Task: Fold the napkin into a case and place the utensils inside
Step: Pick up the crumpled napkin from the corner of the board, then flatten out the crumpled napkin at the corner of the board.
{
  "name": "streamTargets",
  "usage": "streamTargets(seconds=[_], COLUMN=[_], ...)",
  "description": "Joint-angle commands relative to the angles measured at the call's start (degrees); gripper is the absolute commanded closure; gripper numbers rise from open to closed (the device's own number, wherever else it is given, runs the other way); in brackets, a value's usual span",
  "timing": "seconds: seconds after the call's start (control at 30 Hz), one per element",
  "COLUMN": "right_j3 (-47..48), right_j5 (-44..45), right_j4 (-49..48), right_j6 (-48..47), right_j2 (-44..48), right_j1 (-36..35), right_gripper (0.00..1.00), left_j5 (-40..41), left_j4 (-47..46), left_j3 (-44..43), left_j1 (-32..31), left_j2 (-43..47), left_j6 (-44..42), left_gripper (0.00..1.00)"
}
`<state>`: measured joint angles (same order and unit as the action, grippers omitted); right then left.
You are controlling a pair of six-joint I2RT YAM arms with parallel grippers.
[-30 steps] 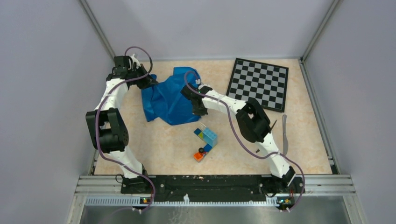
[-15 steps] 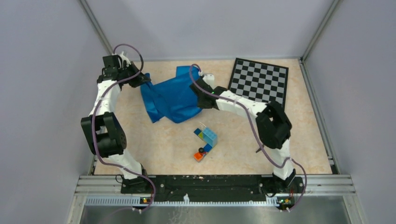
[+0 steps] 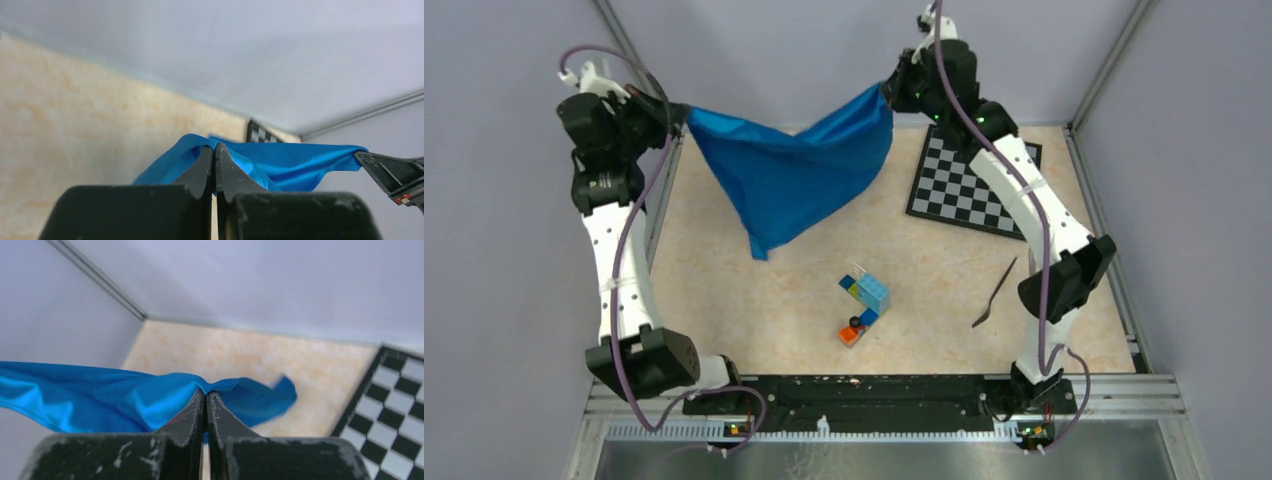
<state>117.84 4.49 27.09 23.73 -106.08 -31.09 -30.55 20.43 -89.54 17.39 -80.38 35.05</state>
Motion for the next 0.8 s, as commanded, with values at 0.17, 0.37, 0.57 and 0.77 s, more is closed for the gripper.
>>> streamTargets(seconds=[0.17, 0.37, 0.57, 0.77], right_j3=[2.99, -8.15, -8.92, -4.4], right_j5=[-10.09, -15.83, -15.46, -13.56], right_j4=[-2.22, -11.77, -16.75, -22.85], right_j6=[-6.22, -4.99, -4.17, -3.62], right_j2=[14.78, 24.53, 21.65, 6.84], right_j1=[-0.99, -0.99, -0.99, -0.81], right_gripper=[1.0, 1.0, 1.0, 1.0], left_j5=[11.66, 27.0, 29.53, 29.75], left_j4=[-4.15, -0.74, -5.11, -13.45], left_j3=[-7.66, -7.75, -0.89, 9.97], left_j1=[0.41, 0.32, 0.33, 0.43], left_j2=[22.01, 32.18, 32.18, 24.86], left_j6=[1.13, -5.99, -6.21, -3.97], left_gripper=[1.0, 1.0, 1.0, 1.0])
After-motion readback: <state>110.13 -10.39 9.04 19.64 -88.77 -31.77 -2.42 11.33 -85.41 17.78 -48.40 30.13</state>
